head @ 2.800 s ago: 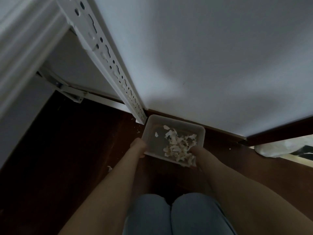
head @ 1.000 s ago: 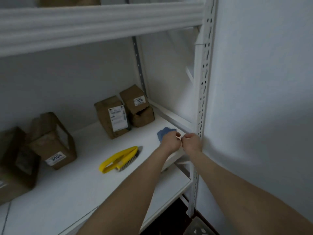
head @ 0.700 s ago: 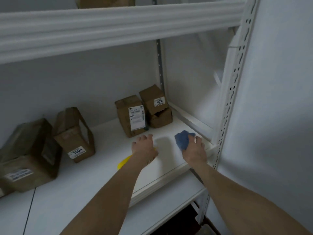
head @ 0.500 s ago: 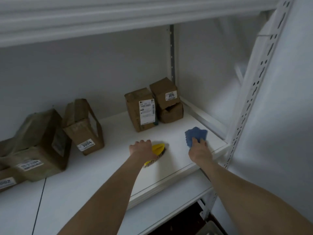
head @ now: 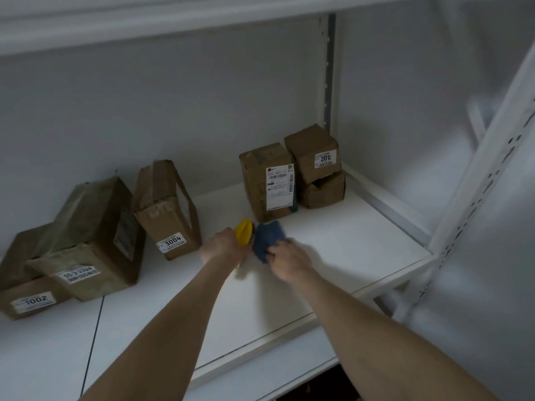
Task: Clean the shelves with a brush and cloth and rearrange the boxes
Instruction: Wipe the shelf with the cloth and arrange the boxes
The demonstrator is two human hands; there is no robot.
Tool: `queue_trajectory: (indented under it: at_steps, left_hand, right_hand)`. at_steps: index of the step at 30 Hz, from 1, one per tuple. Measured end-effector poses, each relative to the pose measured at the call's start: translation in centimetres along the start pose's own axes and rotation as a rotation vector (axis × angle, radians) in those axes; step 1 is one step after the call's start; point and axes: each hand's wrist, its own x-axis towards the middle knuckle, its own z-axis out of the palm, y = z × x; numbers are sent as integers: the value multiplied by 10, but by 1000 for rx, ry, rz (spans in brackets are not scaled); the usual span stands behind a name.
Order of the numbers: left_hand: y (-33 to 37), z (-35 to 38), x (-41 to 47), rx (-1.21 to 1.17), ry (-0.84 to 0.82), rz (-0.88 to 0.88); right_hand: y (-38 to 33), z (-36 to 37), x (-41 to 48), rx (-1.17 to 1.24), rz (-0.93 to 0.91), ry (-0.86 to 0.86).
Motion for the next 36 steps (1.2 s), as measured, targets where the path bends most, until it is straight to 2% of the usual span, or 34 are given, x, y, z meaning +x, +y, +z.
queue_trajectory:
  at_steps: [4,7,16,22,25,29,33,36]
  left_hand:
    - [0,-2,6,-41,-19,-55]
    - [13,-2,5,-36,-60,-26]
    - [74,1,-15,-87,-99,55]
    - [105,-1,-22,-20,-153,104]
    - [115,5,-22,35,-160,118]
    - [116,13,-16,107,-144,83]
    - [106,20,-10,103,-151,55]
    - [98,19,-7,84,-144,33]
  right_hand:
    - [-34,15,-12,-109,-157,-27]
    - [-22,11,-21,-123,-173,-15]
    - [70,-40,-44,-141,127,60]
    - [138,-69,-42,-94,429,98]
    - [158,-83,-27,-125,446,82]
    - [155,-102,3,-276,523,-74]
    - [147,-100,32,-219,510,-92]
    - [133,-94,35,-114,428,-85]
